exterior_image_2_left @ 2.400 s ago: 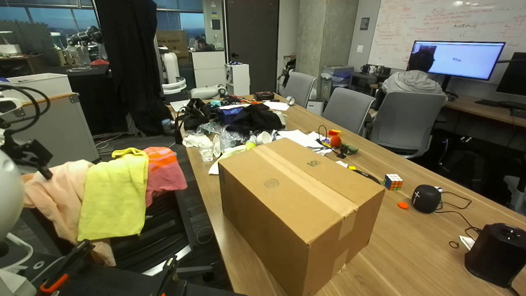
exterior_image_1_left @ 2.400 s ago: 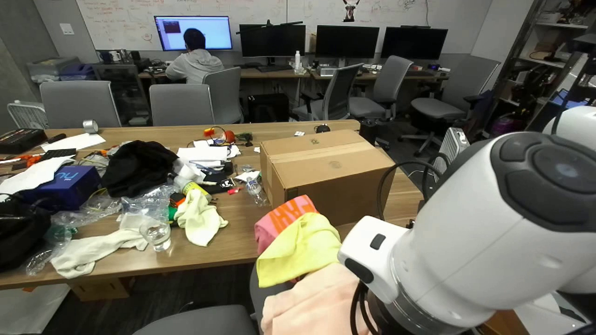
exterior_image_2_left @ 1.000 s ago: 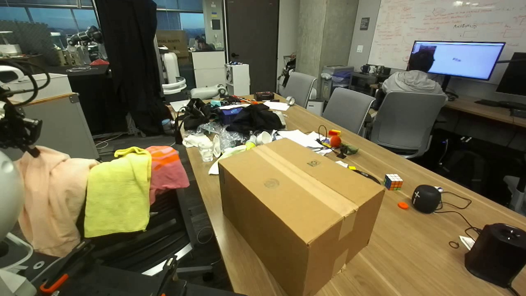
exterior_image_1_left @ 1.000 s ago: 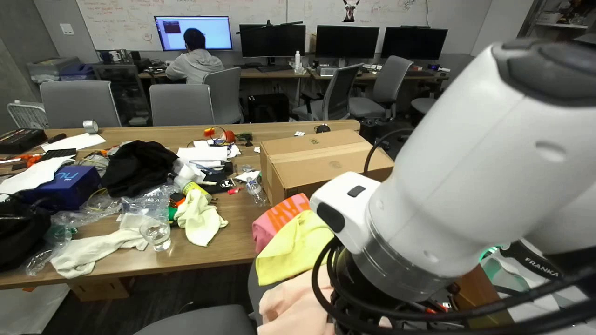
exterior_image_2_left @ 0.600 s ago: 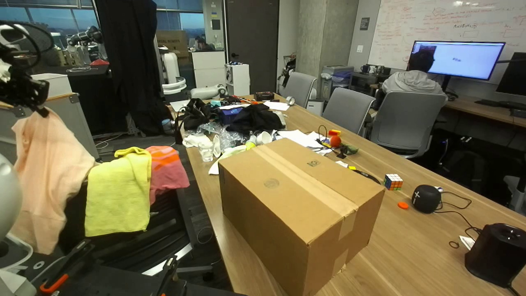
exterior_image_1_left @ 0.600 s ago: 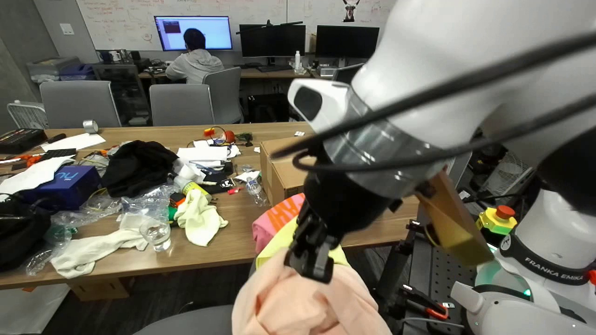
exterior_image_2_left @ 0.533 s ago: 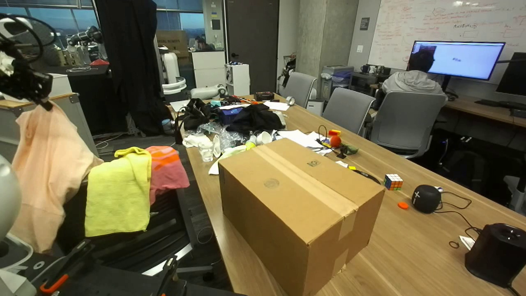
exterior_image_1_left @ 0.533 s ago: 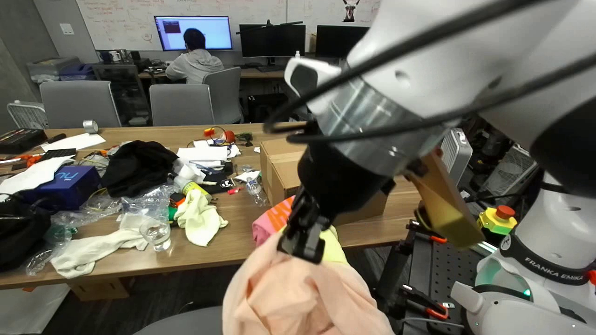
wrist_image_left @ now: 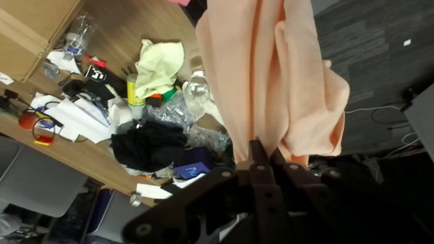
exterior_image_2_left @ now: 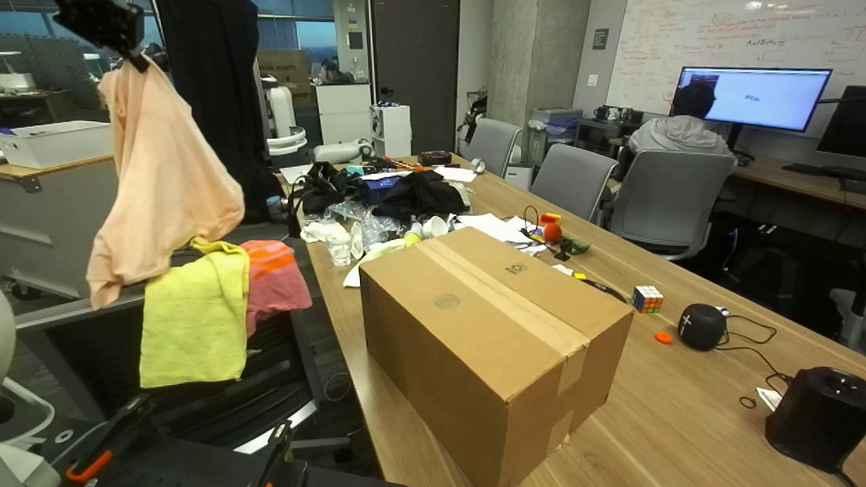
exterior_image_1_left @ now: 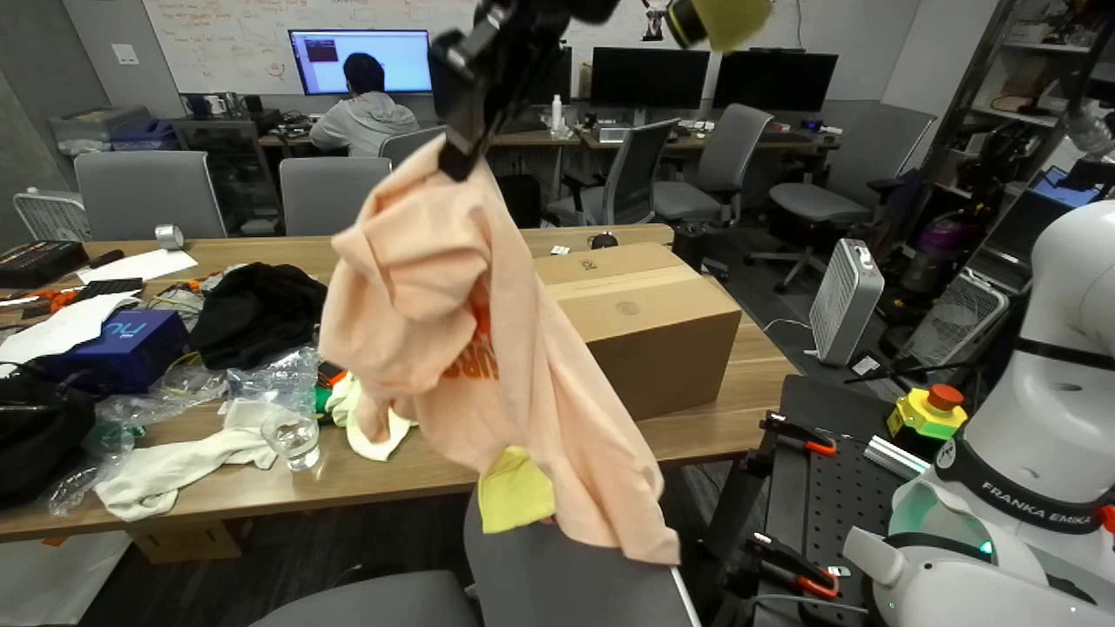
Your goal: Pick the clothes on the back rest of the chair and put them on the box
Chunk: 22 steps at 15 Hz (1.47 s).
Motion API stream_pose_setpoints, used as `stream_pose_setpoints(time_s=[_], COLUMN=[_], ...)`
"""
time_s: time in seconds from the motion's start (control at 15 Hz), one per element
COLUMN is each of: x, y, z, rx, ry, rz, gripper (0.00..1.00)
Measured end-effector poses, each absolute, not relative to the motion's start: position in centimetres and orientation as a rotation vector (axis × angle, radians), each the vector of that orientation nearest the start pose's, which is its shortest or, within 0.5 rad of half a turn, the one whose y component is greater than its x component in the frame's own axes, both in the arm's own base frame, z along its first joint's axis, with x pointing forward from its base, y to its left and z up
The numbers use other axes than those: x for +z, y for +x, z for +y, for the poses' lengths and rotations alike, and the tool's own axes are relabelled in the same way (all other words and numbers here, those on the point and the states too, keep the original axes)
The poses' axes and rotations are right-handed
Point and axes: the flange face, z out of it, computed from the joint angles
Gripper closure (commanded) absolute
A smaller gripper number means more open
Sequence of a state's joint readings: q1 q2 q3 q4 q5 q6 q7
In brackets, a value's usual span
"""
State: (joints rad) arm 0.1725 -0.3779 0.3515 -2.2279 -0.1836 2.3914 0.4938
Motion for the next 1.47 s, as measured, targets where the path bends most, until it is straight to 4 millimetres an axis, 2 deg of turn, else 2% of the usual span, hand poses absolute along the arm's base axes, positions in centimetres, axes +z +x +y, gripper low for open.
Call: stream_pose_setpoints(time_s=[0.13, 0.33, 0.47, 0.67, 0.87, 1.07, 1.27, 1.47], x=[61.0, 65.9, 68.4, 70.8, 71.7, 71.4, 69.9, 67.1], y=[43.2, 46.0, 47.9, 50.2, 51.5, 52.0, 52.2, 52.5], z=[23.7, 18.6, 14.0, 6.7, -0.1, -6.0, -10.7, -14.9], rx=[-0.983, -1.099, -1.168, -1.246, -1.307, -1.361, -1.373, -1.314], ry=[-3.004, -3.007, -3.005, -3.002, -2.996, -2.989, -3.002, -3.035], rz=[-0.098, 0.137, 0.311, 0.575, 0.832, 1.082, 1.288, 1.452], gripper=[0.99, 0.99, 0.99, 0.99, 0.99, 0.99, 0.99, 0.99])
